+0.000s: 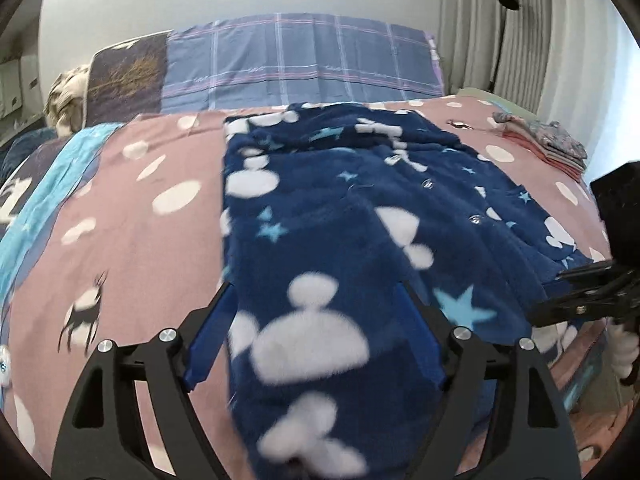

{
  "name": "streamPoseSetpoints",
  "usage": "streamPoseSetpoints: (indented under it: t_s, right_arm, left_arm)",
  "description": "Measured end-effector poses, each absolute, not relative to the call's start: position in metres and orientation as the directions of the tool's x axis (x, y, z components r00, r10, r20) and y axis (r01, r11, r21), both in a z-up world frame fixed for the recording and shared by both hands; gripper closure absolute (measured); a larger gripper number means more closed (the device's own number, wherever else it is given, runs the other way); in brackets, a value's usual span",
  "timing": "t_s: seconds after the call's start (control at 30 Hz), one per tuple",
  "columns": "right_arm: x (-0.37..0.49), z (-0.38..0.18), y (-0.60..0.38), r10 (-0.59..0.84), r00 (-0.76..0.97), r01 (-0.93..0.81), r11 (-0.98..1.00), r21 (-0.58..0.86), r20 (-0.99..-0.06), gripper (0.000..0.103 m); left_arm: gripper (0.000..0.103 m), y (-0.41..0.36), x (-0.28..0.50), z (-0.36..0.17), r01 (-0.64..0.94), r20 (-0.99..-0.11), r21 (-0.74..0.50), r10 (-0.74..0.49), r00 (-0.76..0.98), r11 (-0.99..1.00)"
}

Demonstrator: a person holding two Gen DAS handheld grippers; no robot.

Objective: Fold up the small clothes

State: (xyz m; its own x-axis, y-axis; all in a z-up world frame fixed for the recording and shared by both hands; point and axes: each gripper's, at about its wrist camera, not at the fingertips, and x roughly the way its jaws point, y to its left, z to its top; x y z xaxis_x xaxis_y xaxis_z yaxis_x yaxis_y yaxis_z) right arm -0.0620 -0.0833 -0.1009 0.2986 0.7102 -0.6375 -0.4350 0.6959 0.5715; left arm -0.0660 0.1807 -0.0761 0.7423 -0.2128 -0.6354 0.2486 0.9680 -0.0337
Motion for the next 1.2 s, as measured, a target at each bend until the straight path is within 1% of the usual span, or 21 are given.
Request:
streamPoseSetpoints:
  t_s: [0.13, 0.23, 0.27, 0.3, 0.33, 0.43, 0.47, 0.53, 0.67, 0.7, 0.83, 0.9, 0.93, 0.97, 1.0, 1.03, 1.07, 1.1, 1.13, 1.17, 1.2]
  right_arm:
    - [-0.06, -0.097, -0.083, 0.747, 0.278, -0.429, 0.659, 0.618, -0.604, 0.051]
    - [-0.057, -0.099, -0.076, 0.746, 0.274, -0.433, 0.659, 0.615, -0.607, 0.051]
    - [-0.056, -0.099, -0.073, 0.745, 0.278, -0.434, 0.661, 0.612, -0.607, 0.062]
    - [-0.056, -0.097, -0.07, 0.751, 0.278, -0.434, 0.655, 0.619, -0.599, 0.075]
    - [-0.055, -0.094, -0.07, 0.757, 0.288, -0.429, 0.65, 0.627, -0.587, 0.096]
    - [-0.065, -0.067, -0.09, 0.775, 0.377, -0.44, 0.632, 0.638, -0.507, 0.097]
    - [-0.067, -0.061, -0.095, 0.768, 0.395, -0.446, 0.64, 0.626, -0.504, 0.097]
    - [-0.072, -0.055, -0.104, 0.743, 0.412, -0.455, 0.669, 0.588, -0.527, 0.097]
    - [-0.065, -0.092, -0.108, 0.673, 0.387, -0.353, 0.74, 0.573, -0.631, 0.097]
    - [-0.064, -0.1, -0.111, 0.667, 0.382, -0.331, 0.745, 0.579, -0.64, 0.097]
    - [-0.065, -0.098, -0.115, 0.714, 0.384, -0.347, 0.7, 0.625, -0.586, 0.095]
    - [-0.066, -0.094, -0.116, 0.735, 0.376, -0.361, 0.677, 0.641, -0.564, 0.087]
    - [-0.065, -0.092, -0.116, 0.746, 0.373, -0.367, 0.665, 0.65, -0.552, 0.073]
    - [-0.067, -0.09, -0.117, 0.752, 0.373, -0.372, 0.658, 0.655, -0.544, 0.063]
    - [-0.065, -0.088, -0.116, 0.757, 0.365, -0.377, 0.652, 0.658, -0.541, 0.062]
    - [-0.06, -0.09, -0.11, 0.762, 0.346, -0.383, 0.648, 0.659, -0.548, 0.061]
    - [-0.056, -0.093, -0.105, 0.753, 0.342, -0.379, 0.658, 0.65, -0.563, 0.062]
    - [-0.051, -0.098, -0.1, 0.733, 0.342, -0.37, 0.681, 0.632, -0.588, 0.068]
    - [-0.048, -0.103, -0.098, 0.718, 0.338, -0.354, 0.696, 0.624, -0.608, 0.099]
    - [-0.047, -0.105, -0.101, 0.733, 0.337, -0.336, 0.68, 0.652, -0.591, 0.098]
    - [-0.051, -0.101, -0.105, 0.754, 0.34, -0.336, 0.656, 0.676, -0.562, 0.098]
  left_arm:
    - [0.021, 0.209, -0.089, -0.077, 0.193, -0.634, -0.067, -0.191, 0.749, 0.979]
    - [0.018, 0.23, -0.101, -0.084, 0.167, -0.638, -0.141, -0.219, 0.738, 0.976]
    - [0.017, 0.234, -0.103, -0.088, 0.161, -0.644, -0.164, -0.229, 0.73, 0.973]
    - [0.017, 0.235, -0.104, -0.09, 0.162, -0.647, -0.176, -0.238, 0.724, 0.971]
    - [0.017, 0.236, -0.106, -0.094, 0.179, -0.648, -0.2, -0.267, 0.713, 0.963]
    - [0.017, 0.232, -0.109, -0.1, 0.21, -0.658, -0.214, -0.299, 0.691, 0.954]
    - [0.017, 0.229, -0.11, -0.102, 0.218, -0.665, -0.204, -0.298, 0.685, 0.955]
    - [0.017, 0.227, -0.11, -0.107, 0.226, -0.674, -0.195, -0.298, 0.677, 0.954]
    - [0.017, 0.23, -0.106, -0.114, 0.219, -0.676, -0.231, -0.319, 0.665, 0.948]
    - [0.017, 0.23, -0.105, -0.115, 0.218, -0.676, -0.234, -0.32, 0.664, 0.948]
    - [0.017, 0.234, -0.106, -0.117, 0.224, -0.676, -0.253, -0.337, 0.655, 0.941]
    - [0.017, 0.237, -0.105, -0.117, 0.221, -0.671, -0.277, -0.353, 0.652, 0.935]
    - [0.017, 0.24, -0.105, -0.117, 0.219, -0.667, -0.295, -0.364, 0.65, 0.93]
    - [0.017, 0.242, -0.104, -0.118, 0.216, -0.662, -0.312, -0.374, 0.649, 0.925]
    - [0.017, 0.242, -0.104, -0.119, 0.214, -0.659, -0.322, -0.38, 0.649, 0.922]
    - [0.022, 0.242, -0.104, -0.119, 0.214, -0.657, -0.324, -0.382, 0.65, 0.922]
    - [0.034, 0.242, -0.104, -0.12, 0.214, -0.654, -0.324, -0.381, 0.653, 0.922]
    - [0.045, 0.243, -0.104, -0.12, 0.212, -0.652, -0.324, -0.38, 0.656, 0.922]
    - [0.073, 0.245, -0.103, -0.122, 0.206, -0.644, -0.348, -0.392, 0.657, 0.915]
    - [0.083, 0.249, -0.103, -0.122, 0.202, -0.631, -0.387, -0.418, 0.654, 0.9]
    - [0.084, 0.252, -0.104, -0.121, 0.202, -0.613, -0.424, -0.444, 0.654, 0.883]
